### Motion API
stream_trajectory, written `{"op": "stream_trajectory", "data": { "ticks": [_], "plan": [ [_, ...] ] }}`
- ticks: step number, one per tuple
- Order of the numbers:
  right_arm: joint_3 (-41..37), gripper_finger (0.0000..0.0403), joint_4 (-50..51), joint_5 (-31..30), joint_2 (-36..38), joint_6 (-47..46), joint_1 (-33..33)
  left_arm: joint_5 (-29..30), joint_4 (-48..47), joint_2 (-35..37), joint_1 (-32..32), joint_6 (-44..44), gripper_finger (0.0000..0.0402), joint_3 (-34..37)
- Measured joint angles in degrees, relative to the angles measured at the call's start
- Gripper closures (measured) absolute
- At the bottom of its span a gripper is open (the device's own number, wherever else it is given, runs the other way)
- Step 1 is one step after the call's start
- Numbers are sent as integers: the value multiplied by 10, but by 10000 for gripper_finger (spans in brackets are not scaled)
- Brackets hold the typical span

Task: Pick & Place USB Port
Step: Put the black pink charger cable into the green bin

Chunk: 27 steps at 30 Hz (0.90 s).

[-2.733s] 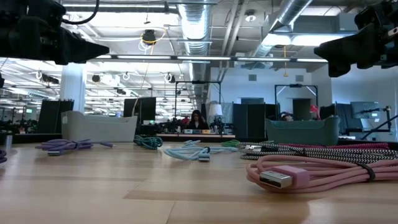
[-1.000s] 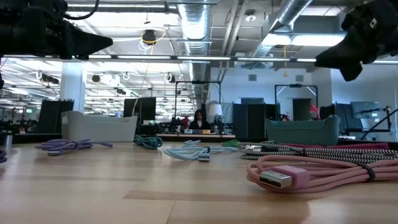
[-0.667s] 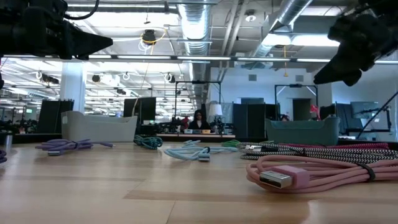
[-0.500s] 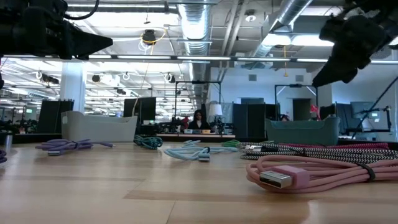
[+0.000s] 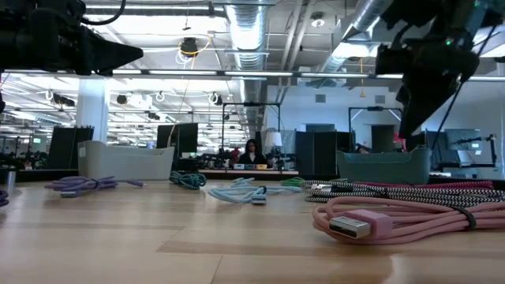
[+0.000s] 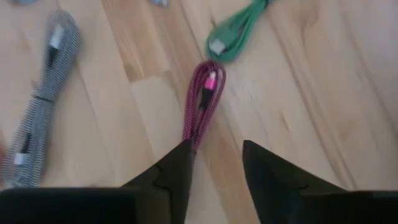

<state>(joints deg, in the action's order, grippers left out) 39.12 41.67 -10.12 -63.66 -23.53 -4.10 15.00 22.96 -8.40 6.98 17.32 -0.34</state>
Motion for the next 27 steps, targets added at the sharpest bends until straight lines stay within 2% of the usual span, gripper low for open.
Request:
{"op": "stream_trajectory", "data": {
  "ticks": [5,9,17,27],
  "plan": [
    [4,200,-2,20,-63,-6,0,0,0,0,0,0,381,0],
    [4,184,-4,47,-103,-27,0,0,0,0,0,0,381,0],
    [4,200,-38,87,-166,-36,0,0,-2,0,0,0,381,0],
    [6,223,-53,85,-225,-36,0,0,-2,0,0,0,381,0]
  ]
}}
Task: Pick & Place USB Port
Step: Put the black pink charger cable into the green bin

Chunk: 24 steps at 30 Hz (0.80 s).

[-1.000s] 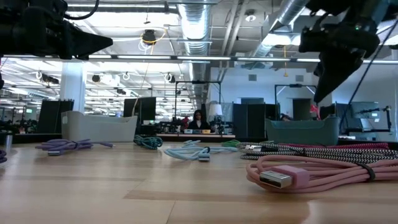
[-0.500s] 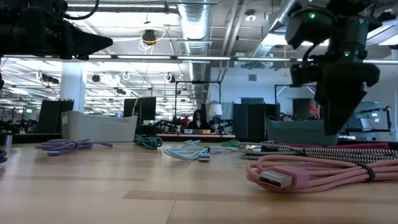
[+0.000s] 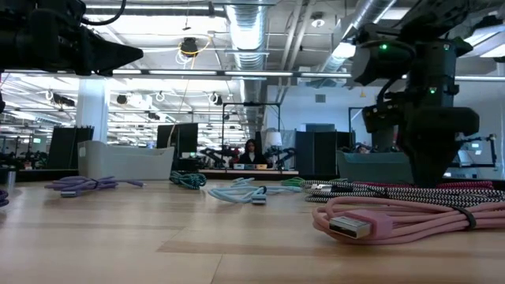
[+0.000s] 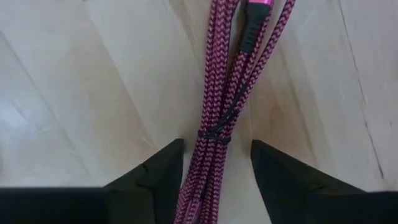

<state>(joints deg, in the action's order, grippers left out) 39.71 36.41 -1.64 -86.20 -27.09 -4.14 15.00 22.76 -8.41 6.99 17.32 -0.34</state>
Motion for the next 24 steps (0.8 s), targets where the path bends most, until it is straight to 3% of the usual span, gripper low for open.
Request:
{"op": "stream_trajectory", "data": {
  "ticks": [7,16,24],
  "plan": [
    [0,257,-6,-1,-16,-4,0,0,0,0,0,0,381,0],
    [-2,386,-7,-5,3,-13,0,0,0,0,0,0,381,0],
    [17,394,-21,-54,56,-15,-18,0,-1,0,0,0,381,0]
  ]
}}
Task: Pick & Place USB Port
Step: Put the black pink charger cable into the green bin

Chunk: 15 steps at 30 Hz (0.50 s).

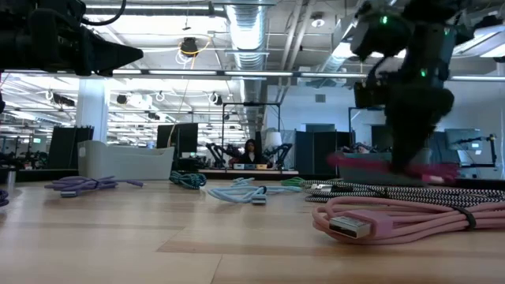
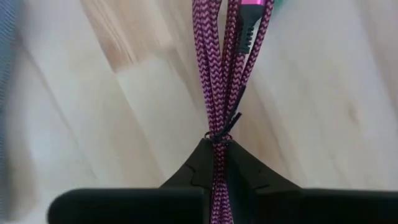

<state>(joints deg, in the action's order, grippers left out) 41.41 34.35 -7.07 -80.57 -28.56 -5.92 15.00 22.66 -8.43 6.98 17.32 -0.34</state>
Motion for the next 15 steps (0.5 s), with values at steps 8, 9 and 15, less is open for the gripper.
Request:
{"op": "stream_trajectory", "data": {
  "ticks": [8,9,15],
  "plan": [
    [48,394,95,-86,94,13,1,0,-2,0,0,0,381,0],
    [55,394,115,-102,105,14,1,0,-2,0,0,0,381,0],
    [102,394,227,-167,158,21,26,0,-3,0,0,0,381,0]
  ]
}}
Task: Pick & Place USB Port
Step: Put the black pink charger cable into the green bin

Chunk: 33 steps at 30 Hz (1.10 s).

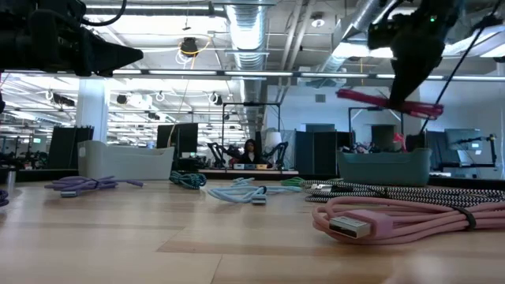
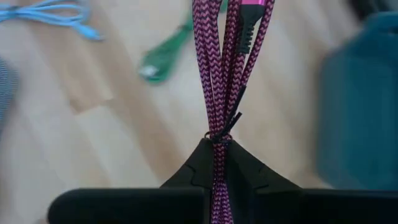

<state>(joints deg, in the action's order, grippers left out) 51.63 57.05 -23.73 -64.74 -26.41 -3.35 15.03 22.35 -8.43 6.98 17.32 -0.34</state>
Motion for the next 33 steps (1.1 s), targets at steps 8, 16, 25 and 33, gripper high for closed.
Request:
{"op": "stream_trajectory", "data": {
  "ticks": [8,16,25,33],
  "plan": [
    [39,394,46,-50,38,99,96,0,0,0,0,0,381,0],
    [50,394,21,-50,35,218,222,0,0,0,0,0,381,0],
    [50,394,-9,-19,10,294,342,0,0,0,0,0,381,0],
    [50,394,-10,46,-63,325,419,0,-1,0,0,0,381,0]
  ]
}}
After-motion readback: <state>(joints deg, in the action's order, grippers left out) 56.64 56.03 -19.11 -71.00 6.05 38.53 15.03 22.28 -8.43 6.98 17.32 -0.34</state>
